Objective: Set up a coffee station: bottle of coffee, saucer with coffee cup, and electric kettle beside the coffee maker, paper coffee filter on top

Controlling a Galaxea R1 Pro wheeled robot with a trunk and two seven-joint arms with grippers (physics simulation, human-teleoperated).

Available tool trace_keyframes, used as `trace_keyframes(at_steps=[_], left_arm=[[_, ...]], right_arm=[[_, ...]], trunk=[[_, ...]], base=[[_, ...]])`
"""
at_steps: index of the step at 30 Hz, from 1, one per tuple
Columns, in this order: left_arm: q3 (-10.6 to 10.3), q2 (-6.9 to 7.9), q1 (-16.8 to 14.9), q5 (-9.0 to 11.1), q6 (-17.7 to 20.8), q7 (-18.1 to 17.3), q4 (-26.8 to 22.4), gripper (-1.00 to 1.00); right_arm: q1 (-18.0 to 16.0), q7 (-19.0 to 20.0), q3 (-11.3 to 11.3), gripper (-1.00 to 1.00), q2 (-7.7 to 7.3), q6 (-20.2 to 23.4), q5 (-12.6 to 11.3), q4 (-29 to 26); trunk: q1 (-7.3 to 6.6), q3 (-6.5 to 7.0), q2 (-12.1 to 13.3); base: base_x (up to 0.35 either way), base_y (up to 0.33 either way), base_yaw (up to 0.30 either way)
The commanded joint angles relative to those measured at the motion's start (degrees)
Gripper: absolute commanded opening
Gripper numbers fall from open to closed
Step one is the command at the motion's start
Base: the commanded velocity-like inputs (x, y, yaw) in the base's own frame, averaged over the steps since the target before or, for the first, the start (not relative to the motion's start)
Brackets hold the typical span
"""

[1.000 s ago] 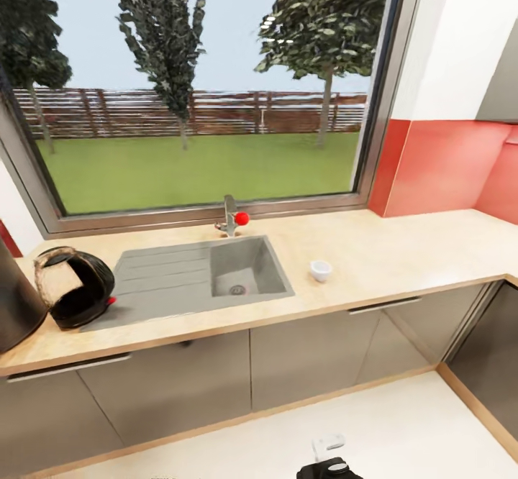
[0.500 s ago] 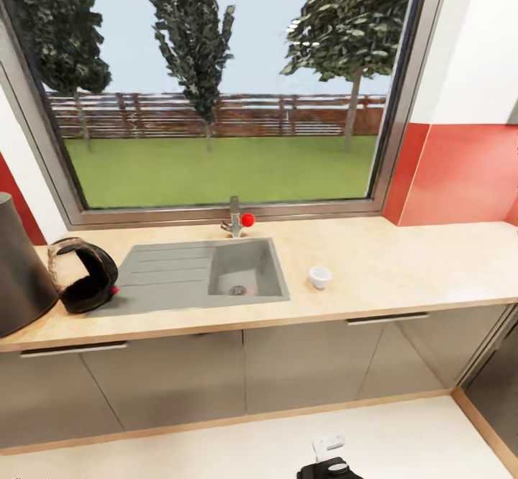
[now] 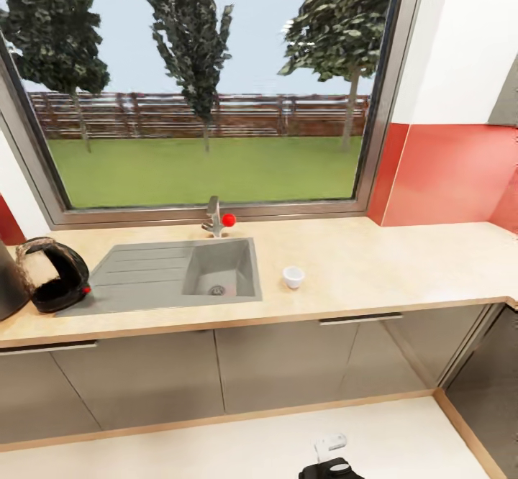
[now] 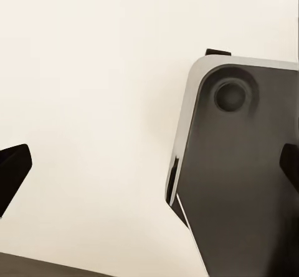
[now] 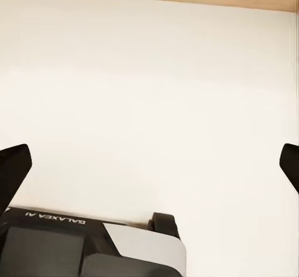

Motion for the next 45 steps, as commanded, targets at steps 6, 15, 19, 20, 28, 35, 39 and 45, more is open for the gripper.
trace_keyframes(at_steps=[6, 15, 19, 20, 28, 35, 39, 45], left_arm=[[0.3, -0.01, 0.0, -0.6, -0.2, 0.2, 0.1, 1.00], [0.3, 0.03, 0.0, -0.6, -0.2, 0.2, 0.1, 1.00], [0.4, 0.01, 0.0, -0.6, -0.2, 0.2, 0.1, 1.00], [0.4, 0.00, 0.0, -0.6, -0.2, 0.2, 0.1, 1.00], [0.6, 0.05, 0.0, -0.5, -0.2, 0.2, 0.2, 1.00], [0.7, 0.18, 0.0, -0.4, -0.1, 0.4, 0.3, 1.00], [0.7, 0.05, 0.0, -0.5, -0.1, 0.3, 0.3, 1.00], [0.7, 0.04, 0.0, -0.5, -0.2, 0.2, 0.2, 1.00]], right_arm=[[0.0, -0.4, 0.6, 1.00, 0.25, 0.3, -0.5, -0.1], [0.0, -0.4, 0.6, 1.00, 0.43, 0.3, -0.5, -0.1], [0.0, -0.4, 0.6, 1.00, 0.43, 0.3, -0.5, -0.1], [0.0, -0.4, 0.6, 1.00, 0.43, 0.3, -0.5, -0.1], [0.0, -0.4, 0.5, 1.00, 0.38, 0.3, -0.6, -0.1], [0.0, -0.4, 0.5, 1.00, 0.45, 0.2, -0.7, -0.2], [0.0, -0.5, 0.5, 1.00, 0.50, 0.2, -0.8, -0.2], [0.0, -0.5, 0.5, 1.00, 0.49, 0.0, -0.7, -0.1]], trunk=[[0.03, -0.12, -0.1], [0.03, -0.12, -0.1], [0.03, 0.01, -0.1], [0.03, 0.08, -0.1], [0.03, 0.74, -0.1], [0.03, 1.28, -0.1], [0.03, 1.52, -0.1], [0.03, 1.85, -0.1]], base=[[-0.052, -0.220, 0.000], [-0.041, -0.024, 0.000], [0.000, 0.000, 0.000], [0.000, 0.000, 0.004], [0.000, 0.000, 0.061], [0.072, -0.044, 0.148], [0.186, -0.171, 0.212], [0.113, -0.216, 0.228]])
